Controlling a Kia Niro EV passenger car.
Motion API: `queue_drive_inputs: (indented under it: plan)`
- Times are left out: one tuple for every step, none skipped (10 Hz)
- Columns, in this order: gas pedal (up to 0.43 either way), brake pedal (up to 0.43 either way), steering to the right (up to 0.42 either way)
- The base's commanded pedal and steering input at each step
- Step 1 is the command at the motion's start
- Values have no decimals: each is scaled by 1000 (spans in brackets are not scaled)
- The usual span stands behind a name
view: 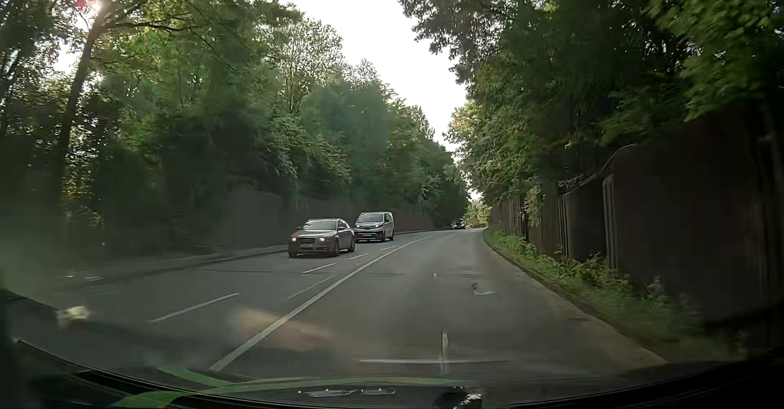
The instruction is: Follow the waypoints while adhering to traffic rules and regulations
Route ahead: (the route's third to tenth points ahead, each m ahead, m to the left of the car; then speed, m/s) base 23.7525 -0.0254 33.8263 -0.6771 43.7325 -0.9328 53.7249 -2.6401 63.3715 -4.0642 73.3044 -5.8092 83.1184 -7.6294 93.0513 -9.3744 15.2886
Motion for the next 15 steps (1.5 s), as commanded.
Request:
queue_drive_inputs:
  plan:
    - [280,0,14]
    - [268,0,15]
    - [260,0,14]
    - [228,0,14]
    - [228,0,14]
    - [228,0,14]
    - [228,0,14]
    - [228,0,13]
    - [228,0,13]
    - [228,0,12]
    - [228,0,12]
    - [228,0,12]
    - [240,0,12]
    - [248,0,12]
    - [260,0,12]
